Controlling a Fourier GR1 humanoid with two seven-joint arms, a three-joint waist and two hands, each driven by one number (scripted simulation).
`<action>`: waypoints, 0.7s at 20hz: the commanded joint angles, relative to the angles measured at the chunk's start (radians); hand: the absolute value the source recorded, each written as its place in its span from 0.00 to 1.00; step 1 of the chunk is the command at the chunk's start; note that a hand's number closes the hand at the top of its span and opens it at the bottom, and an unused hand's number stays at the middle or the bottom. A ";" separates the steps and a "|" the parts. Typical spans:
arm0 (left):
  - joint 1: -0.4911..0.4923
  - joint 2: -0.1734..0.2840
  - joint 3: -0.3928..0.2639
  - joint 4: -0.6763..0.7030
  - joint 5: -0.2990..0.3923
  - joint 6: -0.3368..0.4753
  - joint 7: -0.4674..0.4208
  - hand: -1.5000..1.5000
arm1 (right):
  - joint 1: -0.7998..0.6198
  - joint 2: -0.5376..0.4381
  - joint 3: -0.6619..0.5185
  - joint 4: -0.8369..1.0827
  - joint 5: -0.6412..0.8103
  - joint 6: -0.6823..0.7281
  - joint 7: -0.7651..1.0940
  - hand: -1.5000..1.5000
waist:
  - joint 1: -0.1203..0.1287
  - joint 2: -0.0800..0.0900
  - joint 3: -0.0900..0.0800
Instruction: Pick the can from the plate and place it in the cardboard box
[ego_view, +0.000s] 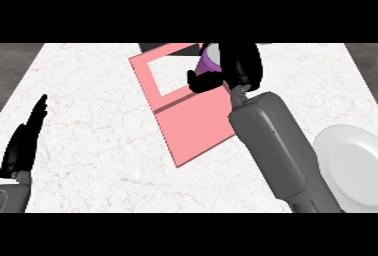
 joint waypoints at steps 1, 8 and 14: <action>-0.042 -0.004 0.005 0.036 -0.008 -0.004 0.005 0.50 | -0.084 0.006 -0.002 0.285 -0.043 -0.159 -0.074 1.00 | 0.011 0.007 0.000; -0.010 -0.015 -0.004 0.017 -0.013 -0.019 -0.030 0.50 | -0.228 0.006 -0.036 0.589 -0.143 -0.274 -0.051 0.00 | 0.031 0.010 0.000; -0.036 -0.017 0.005 0.024 -0.011 -0.029 -0.021 0.50 | -0.233 0.006 -0.043 0.741 -0.310 -0.364 -0.209 0.00 | 0.040 0.011 0.000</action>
